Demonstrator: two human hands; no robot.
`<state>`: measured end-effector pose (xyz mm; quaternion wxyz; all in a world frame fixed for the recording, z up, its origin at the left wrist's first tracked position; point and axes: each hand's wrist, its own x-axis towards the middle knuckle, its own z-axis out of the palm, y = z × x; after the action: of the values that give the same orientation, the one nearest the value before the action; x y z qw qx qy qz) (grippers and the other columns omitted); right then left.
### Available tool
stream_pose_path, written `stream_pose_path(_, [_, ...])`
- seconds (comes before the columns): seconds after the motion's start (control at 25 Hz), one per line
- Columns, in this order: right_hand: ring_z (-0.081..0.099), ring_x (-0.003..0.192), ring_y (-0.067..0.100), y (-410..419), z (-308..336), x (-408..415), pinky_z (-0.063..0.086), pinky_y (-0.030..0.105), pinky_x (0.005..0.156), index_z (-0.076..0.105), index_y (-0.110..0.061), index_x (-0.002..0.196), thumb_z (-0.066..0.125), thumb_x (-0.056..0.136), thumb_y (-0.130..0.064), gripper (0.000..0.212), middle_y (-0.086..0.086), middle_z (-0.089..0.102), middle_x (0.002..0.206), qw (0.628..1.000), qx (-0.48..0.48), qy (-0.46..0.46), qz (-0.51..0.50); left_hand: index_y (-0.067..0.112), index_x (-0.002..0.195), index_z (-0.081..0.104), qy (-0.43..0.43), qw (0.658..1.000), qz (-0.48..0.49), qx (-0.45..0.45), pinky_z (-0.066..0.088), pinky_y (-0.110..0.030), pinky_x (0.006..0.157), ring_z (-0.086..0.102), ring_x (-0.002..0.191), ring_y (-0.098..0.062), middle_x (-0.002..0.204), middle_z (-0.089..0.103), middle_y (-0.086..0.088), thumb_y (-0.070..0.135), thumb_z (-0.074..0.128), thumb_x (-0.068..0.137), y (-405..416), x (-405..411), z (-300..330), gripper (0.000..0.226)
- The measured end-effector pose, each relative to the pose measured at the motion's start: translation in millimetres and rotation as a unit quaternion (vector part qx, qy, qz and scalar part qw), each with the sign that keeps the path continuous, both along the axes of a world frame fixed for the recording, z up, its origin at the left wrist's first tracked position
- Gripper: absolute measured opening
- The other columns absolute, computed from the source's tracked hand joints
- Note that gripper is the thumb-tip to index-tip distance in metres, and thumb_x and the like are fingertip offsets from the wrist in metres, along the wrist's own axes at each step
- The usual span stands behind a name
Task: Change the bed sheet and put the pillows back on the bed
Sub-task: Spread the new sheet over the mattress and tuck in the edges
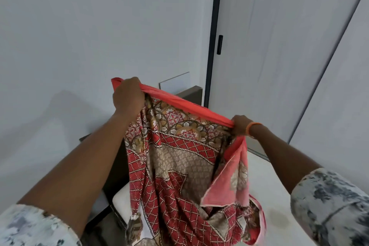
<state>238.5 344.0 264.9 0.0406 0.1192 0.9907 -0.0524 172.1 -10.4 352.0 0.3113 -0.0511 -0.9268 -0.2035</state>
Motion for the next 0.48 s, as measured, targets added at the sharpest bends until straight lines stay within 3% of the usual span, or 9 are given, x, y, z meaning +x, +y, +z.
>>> stream_pose_path(0.16, [0.067,0.091,0.032,6,-5,2,0.053,0.033,0.074,0.067,-0.008,0.098,0.066,0.081,-0.022,0.021,0.015,0.069,0.1,0.994,-0.038,0.064,-0.079,0.008,0.092,0.064,-0.037,0.998,0.017,-0.043,0.038,-0.032,0.057,0.053,0.073,-0.025,0.081,0.061,-0.006,0.001,0.049,0.085,2,5,-18,0.018])
stream_pose_path(0.24, [0.067,0.091,0.037,4,-3,-3,0.052,0.035,0.076,0.071,-0.003,0.093,0.063,0.078,-0.012,0.019,0.023,0.07,0.098,0.97,-0.121,0.16,-0.134,0.008,0.104,0.064,-0.119,0.981,0.084,-0.127,0.043,-0.047,0.087,0.052,0.108,-0.038,0.106,0.063,-0.013,0.012,0.055,0.085,-2,8,-21,0.022])
stream_pose_path(0.32, [0.067,0.094,0.04,4,12,-8,0.053,0.036,0.08,0.076,-0.003,0.094,0.063,0.076,-0.007,0.022,0.025,0.07,0.096,0.941,-0.162,0.254,-0.155,0.012,0.114,0.064,-0.154,0.95,0.138,-0.236,0.02,-0.057,0.111,0.031,0.134,-0.046,0.127,0.059,-0.015,0.021,0.055,0.084,-11,5,-20,0.033])
stream_pose_path(0.4, [0.068,0.093,0.039,6,33,-11,0.055,0.039,0.081,0.076,-0.01,0.095,0.062,0.075,-0.007,0.025,0.022,0.071,0.095,0.927,-0.142,0.308,-0.159,0.012,0.107,0.068,-0.132,0.947,0.116,-0.268,0.02,-0.053,0.115,0.045,0.127,-0.041,0.113,0.067,-0.012,0.02,0.056,0.083,-14,2,-18,0.028])
stream_pose_path(0.48, [0.067,0.094,0.04,9,46,-14,0.055,0.044,0.081,0.074,-0.012,0.098,0.059,0.077,-0.009,0.026,0.019,0.069,0.099,0.932,-0.087,0.309,-0.168,0.006,0.098,0.066,-0.114,0.975,0.062,-0.181,0.04,-0.045,0.1,0.061,0.104,-0.037,0.099,0.068,-0.012,0.012,0.055,0.084,-13,-1,-20,0.019])
